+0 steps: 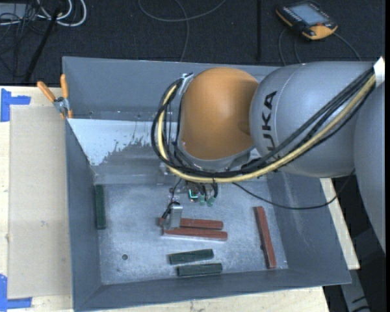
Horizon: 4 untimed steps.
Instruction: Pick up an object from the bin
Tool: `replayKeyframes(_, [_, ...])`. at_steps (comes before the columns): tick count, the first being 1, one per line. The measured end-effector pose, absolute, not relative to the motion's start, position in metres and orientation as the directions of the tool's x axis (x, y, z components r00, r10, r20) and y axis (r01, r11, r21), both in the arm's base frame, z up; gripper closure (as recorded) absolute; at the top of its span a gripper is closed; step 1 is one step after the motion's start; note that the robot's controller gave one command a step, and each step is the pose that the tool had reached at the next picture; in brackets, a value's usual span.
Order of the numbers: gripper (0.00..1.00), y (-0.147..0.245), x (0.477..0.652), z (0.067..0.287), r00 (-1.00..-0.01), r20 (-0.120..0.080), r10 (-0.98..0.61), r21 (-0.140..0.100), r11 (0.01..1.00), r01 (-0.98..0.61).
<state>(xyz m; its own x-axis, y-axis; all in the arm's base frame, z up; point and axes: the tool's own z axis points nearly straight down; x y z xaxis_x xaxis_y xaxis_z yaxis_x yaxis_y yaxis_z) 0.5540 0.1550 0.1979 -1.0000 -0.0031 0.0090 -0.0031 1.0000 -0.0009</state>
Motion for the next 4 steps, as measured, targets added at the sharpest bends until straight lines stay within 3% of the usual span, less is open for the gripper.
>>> replayKeyframes(1, [0.00,0.154,0.556,0.202,-1.000,0.001,0.000,0.000,1.000,0.000])
replayKeyframes(2, [0.00,0.130,0.566,0.154,-0.999,-0.006,-0.054,0.002,0.999,-0.054])
replayKeyframes(3, [0.00,0.120,0.565,0.139,-0.997,-0.003,-0.073,0.001,0.997,-0.073])
replayKeyframes(4, [0.00,0.103,0.544,0.134,-0.995,0.010,-0.094,-0.002,0.996,-0.094])
